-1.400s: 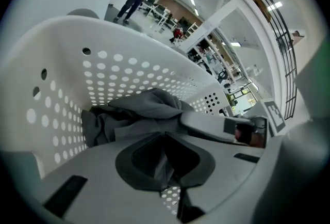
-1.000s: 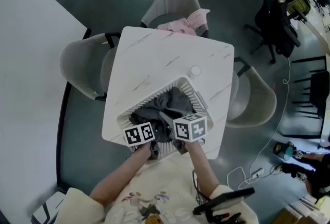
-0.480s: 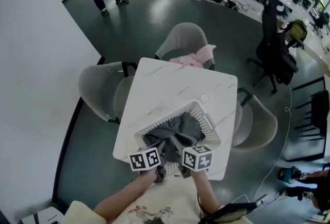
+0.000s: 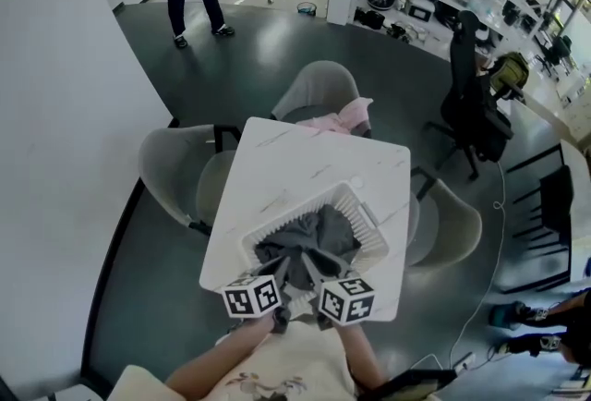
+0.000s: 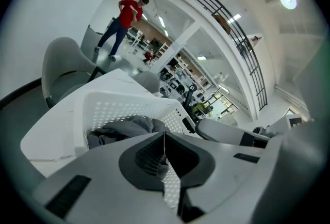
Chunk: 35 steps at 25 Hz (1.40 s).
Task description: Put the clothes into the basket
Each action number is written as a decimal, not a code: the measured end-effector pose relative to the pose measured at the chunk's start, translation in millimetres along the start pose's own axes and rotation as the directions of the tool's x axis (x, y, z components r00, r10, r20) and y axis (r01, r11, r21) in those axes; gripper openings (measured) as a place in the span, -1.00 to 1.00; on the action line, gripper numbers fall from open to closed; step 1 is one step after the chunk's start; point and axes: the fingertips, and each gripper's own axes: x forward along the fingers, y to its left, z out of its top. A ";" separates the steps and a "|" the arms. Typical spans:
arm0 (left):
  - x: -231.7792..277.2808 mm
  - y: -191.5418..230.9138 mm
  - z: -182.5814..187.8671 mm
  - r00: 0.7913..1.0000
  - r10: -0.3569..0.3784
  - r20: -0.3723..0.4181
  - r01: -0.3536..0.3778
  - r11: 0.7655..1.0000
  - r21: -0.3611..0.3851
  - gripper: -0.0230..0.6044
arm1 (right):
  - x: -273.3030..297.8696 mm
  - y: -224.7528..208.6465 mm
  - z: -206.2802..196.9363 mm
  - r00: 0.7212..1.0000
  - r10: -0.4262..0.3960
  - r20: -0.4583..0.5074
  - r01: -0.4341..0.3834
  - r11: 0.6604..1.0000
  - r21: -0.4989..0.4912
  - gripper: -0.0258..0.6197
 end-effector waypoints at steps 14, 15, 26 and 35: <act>-77.5 -43.4 7.6 0.979 -0.117 0.164 0.065 0.953 0.294 -0.89 | -57.7 53.5 2.0 0.973 -0.058 0.223 0.071 0.996 -0.053 -0.71; -84.5 -46.4 9.0 0.976 -0.127 0.176 0.066 0.947 0.314 -0.89 | -62.7 60.7 2.3 0.972 -0.039 0.230 0.052 0.997 -0.050 -0.72; -151.6 -76.4 12.7 0.948 -0.219 0.233 0.095 0.888 0.450 -0.89 | -105.1 130.3 22.2 0.929 0.023 0.370 0.078 0.963 -0.257 -0.73; -189.4 -86.5 3.1 0.935 -0.265 0.235 0.098 0.831 0.547 -0.89 | -121.3 161.8 21.9 0.880 0.013 0.474 0.127 0.957 -0.263 -0.73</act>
